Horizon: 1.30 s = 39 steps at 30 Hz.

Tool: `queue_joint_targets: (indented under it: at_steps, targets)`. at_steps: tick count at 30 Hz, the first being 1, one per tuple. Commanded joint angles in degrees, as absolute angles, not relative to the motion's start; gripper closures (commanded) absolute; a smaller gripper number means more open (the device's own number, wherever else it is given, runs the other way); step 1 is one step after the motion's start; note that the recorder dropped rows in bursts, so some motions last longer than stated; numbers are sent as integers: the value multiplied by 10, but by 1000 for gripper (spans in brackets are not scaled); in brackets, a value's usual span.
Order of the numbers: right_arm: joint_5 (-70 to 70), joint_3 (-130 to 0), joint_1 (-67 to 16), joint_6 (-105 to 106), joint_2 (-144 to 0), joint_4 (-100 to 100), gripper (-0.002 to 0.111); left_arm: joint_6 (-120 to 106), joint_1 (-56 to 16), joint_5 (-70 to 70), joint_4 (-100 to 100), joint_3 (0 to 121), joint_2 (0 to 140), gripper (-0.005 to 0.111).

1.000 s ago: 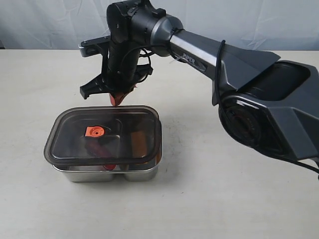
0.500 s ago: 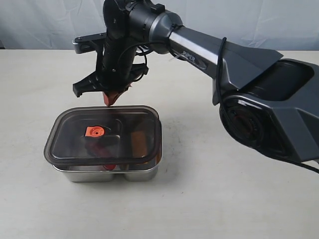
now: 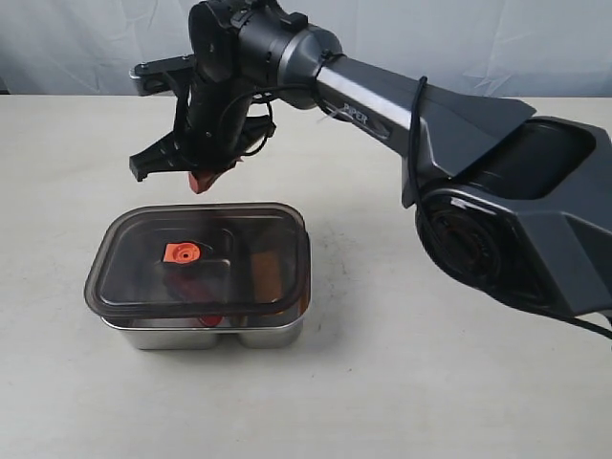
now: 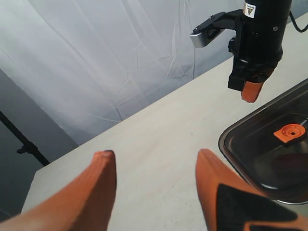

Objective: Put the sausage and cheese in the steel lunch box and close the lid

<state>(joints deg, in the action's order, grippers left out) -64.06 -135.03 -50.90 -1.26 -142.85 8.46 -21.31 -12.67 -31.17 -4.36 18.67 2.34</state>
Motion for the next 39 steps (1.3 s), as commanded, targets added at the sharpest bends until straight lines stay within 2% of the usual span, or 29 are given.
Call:
queue_joint_targets:
  at_steps: [1,10,30,39]
  targets:
    - [-635,-1350,-508,-17,-1447,81,108,-210,-132,-313,-42,190,20,58]
    - [-688,-1350,-508,-17,-1449,81,108,-210,-132,-313,-42,190,20,58]
    - [-700,-1350,-508,-17,-1420,80,108,-210,-132,-313,-46,190,20,58]
    - [-581,-1350,-510,-17,-1430,117,108,-210,-132,-313,-46,190,20,58]
